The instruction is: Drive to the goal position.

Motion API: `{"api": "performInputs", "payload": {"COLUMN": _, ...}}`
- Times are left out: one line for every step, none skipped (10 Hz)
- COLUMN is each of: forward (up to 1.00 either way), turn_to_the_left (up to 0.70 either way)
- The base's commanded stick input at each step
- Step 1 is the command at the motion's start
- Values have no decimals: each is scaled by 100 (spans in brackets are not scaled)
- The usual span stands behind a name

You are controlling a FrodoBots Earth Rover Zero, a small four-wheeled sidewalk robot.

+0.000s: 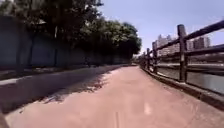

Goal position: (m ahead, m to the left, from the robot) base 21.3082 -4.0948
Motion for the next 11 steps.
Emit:
{"api": "performInputs", "payload": {"forward": 100, "turn_to_the_left": 1}}
{"api": "performInputs", "payload": {"forward": 100, "turn_to_the_left": 1}}
{"api": "performInputs", "payload": {"forward": 100, "turn_to_the_left": 1}}
{"api": "performInputs", "payload": {"forward": 100, "turn_to_the_left": 1}}
{"api": "performInputs", "payload": {"forward": 100, "turn_to_the_left": 1}}
{"api": "performInputs", "payload": {"forward": 100, "turn_to_the_left": 1}}
{"api": "performInputs", "payload": {"forward": 100, "turn_to_the_left": 1}}
{"api": "performInputs", "payload": {"forward": 100, "turn_to_the_left": 1}}
{"api": "performInputs", "payload": {"forward": 100, "turn_to_the_left": 1}}
{"api": "performInputs", "payload": {"forward": 100, "turn_to_the_left": 1}}
{"api": "performInputs", "payload": {"forward": 100, "turn_to_the_left": 1}}
